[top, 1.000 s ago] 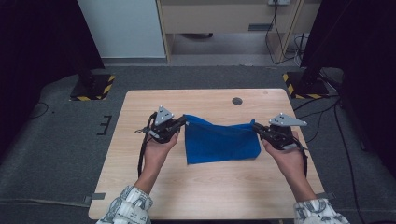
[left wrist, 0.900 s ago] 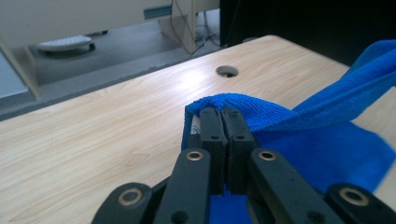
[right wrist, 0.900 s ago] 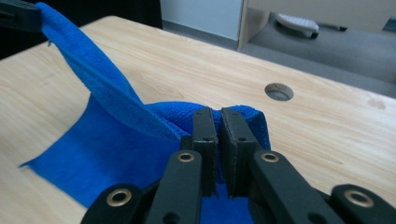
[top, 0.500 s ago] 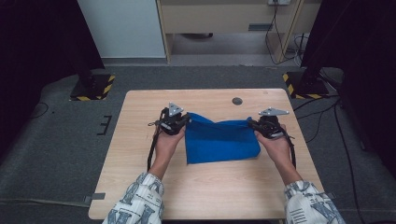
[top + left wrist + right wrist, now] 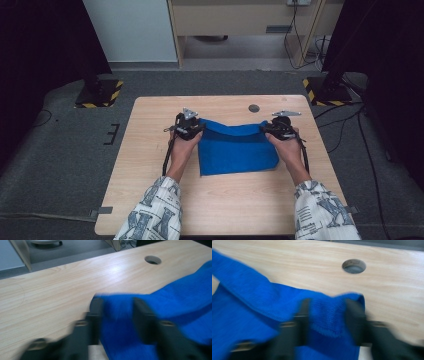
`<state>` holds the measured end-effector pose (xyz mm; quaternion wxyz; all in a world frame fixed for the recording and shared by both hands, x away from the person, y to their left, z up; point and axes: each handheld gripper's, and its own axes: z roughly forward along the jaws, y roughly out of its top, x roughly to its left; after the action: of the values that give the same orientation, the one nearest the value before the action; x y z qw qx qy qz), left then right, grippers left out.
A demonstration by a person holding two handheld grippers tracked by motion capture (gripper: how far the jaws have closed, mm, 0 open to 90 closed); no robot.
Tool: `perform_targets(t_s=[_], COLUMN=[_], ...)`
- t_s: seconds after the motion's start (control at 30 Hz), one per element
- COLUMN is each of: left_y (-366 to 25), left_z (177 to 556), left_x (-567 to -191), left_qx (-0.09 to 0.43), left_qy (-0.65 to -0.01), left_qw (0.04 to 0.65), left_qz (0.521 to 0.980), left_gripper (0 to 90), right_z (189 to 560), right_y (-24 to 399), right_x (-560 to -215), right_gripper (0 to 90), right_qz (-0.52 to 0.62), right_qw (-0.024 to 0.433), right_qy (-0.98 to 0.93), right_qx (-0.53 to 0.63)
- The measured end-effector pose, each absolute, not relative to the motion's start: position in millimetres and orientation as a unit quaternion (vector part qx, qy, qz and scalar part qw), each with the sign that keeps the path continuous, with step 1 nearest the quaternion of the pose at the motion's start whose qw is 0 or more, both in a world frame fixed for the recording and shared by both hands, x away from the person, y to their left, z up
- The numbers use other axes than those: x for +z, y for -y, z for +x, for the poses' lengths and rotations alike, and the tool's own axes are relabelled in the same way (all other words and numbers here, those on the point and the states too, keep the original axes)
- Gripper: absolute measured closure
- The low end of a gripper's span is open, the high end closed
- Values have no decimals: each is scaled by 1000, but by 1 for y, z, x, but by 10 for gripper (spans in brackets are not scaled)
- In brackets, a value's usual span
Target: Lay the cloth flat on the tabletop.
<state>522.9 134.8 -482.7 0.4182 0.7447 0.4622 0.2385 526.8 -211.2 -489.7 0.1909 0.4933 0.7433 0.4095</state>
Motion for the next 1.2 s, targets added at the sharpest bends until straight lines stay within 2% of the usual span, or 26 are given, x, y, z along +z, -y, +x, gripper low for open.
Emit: perform_targets(t_s=[0.03, 0.07, 0.1, 0.3, 0.4, 0.43, 0.47, 0.57, 0.87, 0.97, 1.2], left_y=[-135, -135, -138, -143, -146, -147, -147, -150, -154, -154, -135], left_z=[523, 523, 521, 515, 504, 495, 495, 476, 435, 421, 417], left_x=[-482, -481, -477, -470, -471, -474, -474, -484, -503, -512, -532], left_qx=[248, 252, 254, 237, 232, 225, 225, 213, 202, 240, 222], left_qy=[-460, -459, -459, -462, -451, -445, -445, -437, -422, -422, -393], left_qw=[417, 420, 428, 427, 428, 426, 426, 420, 409, 391, 348], left_qz=[744, 741, 736, 740, 748, 755, 755, 766, 784, 782, 822], left_gripper=[411, 411, 368, 308, 281, 262, 257, 245, 240, 294, 268], right_z=[531, 531, 531, 525, 514, 507, 507, 491, 454, 439, 429], right_y=[210, 210, 210, 213, 215, 216, 216, 220, 229, 233, 240], right_x=[-489, -489, -486, -483, -486, -490, -490, -500, -510, -515, -523], right_gripper=[340, 340, 261, 210, 244, 291, 291, 387, 472, 515, 547], right_qz=[494, 494, 498, 491, 482, 477, 477, 473, 482, 480, 483], right_qw=[212, 212, 221, 219, 213, 207, 207, 193, 189, 196, 193], right_qy=[-731, -731, -727, -743, -751, -759, -759, -767, -765, -770, -771], right_qx=[420, 420, 417, 399, 397, 392, 392, 387, 384, 373, 368])
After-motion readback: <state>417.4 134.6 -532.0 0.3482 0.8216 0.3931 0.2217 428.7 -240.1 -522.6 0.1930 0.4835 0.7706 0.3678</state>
